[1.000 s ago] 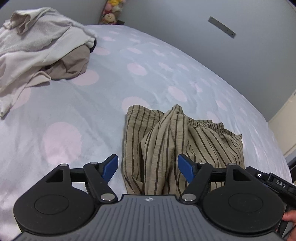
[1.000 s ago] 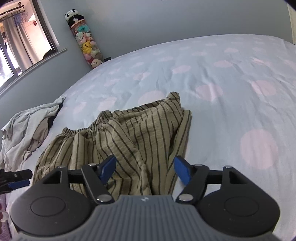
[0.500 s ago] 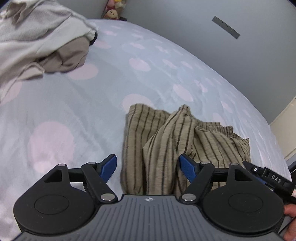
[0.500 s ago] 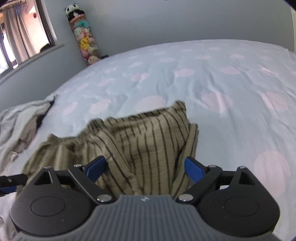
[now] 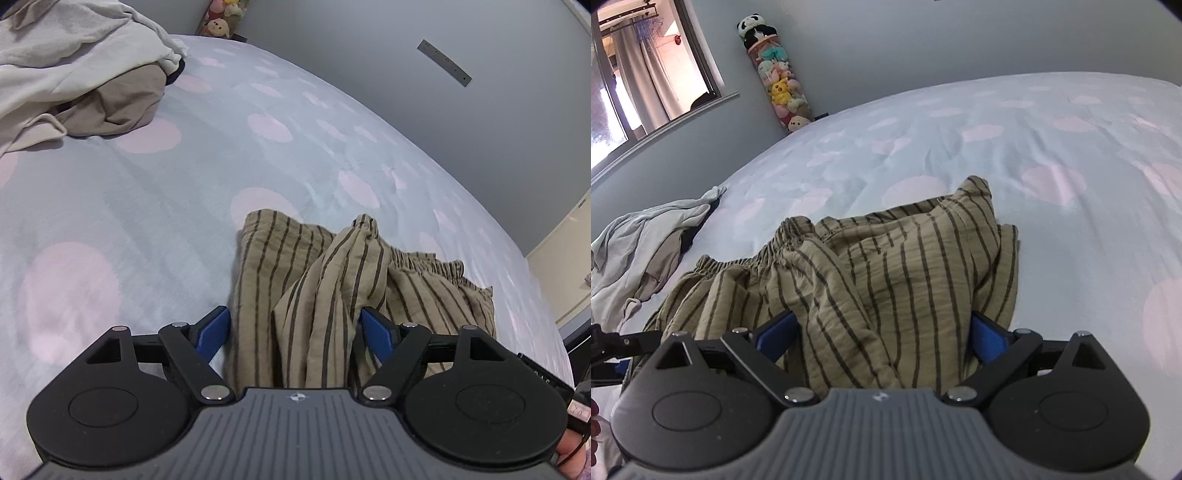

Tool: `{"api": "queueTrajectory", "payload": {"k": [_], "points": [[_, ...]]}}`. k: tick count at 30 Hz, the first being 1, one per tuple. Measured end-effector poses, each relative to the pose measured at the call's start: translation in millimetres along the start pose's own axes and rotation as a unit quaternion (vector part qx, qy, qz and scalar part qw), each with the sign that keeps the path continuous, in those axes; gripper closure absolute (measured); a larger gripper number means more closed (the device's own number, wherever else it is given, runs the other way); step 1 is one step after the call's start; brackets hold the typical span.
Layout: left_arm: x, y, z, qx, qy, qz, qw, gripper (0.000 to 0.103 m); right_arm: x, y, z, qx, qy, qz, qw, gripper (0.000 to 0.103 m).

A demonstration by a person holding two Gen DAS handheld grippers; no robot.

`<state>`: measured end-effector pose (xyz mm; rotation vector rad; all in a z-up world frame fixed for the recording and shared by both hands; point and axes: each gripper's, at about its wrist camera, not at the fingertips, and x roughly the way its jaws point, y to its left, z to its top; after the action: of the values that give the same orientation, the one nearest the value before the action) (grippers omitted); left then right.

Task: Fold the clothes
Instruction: 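Grasp the folded trousers at the waistband with both tools, then carry the held trousers with both tools toward the white pillow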

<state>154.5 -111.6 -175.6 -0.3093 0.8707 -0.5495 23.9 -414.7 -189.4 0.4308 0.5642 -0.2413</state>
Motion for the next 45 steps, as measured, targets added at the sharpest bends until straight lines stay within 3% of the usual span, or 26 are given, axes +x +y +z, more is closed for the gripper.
{"api": "queueTrajectory", "payload": {"k": [4,8,14,15,17,19,20,22,24,26,29,31,35,37,39,41,42,45], "points": [[10,-6,1,0.014,-0.003,0.001,0.9999,0.028,3,0,1,-0.007,-0.008,-0.006,1.0,0.012],[17,-20,-1,0.052,0.002,0.019,0.9985,0.029,6,5,-1,-0.037,-0.011,-0.013,0.999,0.027],[19,-19,-1,0.052,0.006,0.013,0.9985,0.058,8,12,-2,-0.073,-0.011,-0.004,0.997,0.057],[19,-19,-1,0.052,0.007,0.013,0.9985,0.059,8,12,-2,-0.075,-0.009,0.0,0.997,0.069],[19,-19,-1,0.055,0.009,0.013,0.9983,0.062,8,13,-1,-0.079,-0.006,0.007,0.997,0.074],[19,-20,-1,0.058,0.011,0.016,0.9981,0.062,8,15,-1,-0.085,-0.007,0.003,0.996,0.074],[20,-20,-1,0.058,0.012,0.018,0.9981,0.061,7,16,-1,-0.086,-0.01,0.0,0.996,0.068],[20,-21,-1,0.061,0.014,0.021,0.9978,0.061,2,16,0,-0.085,-0.027,-0.011,0.996,0.052],[20,-22,-1,0.062,0.014,0.023,0.9977,0.06,-5,16,2,-0.083,-0.051,-0.033,0.995,0.022],[20,-22,-1,0.061,0.015,0.022,0.9978,0.06,-9,13,4,-0.078,-0.069,-0.059,0.993,0.019],[19,-21,-1,0.059,0.013,0.018,0.998,0.059,-2,4,5,-0.052,-0.048,-0.071,0.995,0.013],[19,-20,-1,0.058,0.011,0.014,0.9982,0.059,6,-3,5,-0.025,-0.024,-0.063,0.997,0.012],[17,-18,-1,0.056,0.007,0.007,0.9984,0.059,10,-2,4,-0.027,-0.024,-0.039,0.999,0.011],[17,-18,-2,0.055,0.005,0.003,0.9985,0.06,11,2,1,-0.043,-0.024,-0.027,0.998,0.023],[16,-17,-2,0.054,0.003,0.0,0.9985,0.067,14,8,-1,-0.065,-0.023,-0.017,0.997,0.049],[15,-16,-2,0.054,0.001,-0.004,0.9986,0.082,16,10,0,-0.074,-0.02,-0.002,0.997,0.068],[15,-16,-2,0.053,0.0,-0.006,0.9986,0.083,16,12,0,-0.077,-0.021,0.004,0.997,0.076],[10,-21,-2,0.064,-0.008,-0.004,0.9979,0.089,12,14,2,-0.086,-0.034,0.014,0.996,0.087]]}}
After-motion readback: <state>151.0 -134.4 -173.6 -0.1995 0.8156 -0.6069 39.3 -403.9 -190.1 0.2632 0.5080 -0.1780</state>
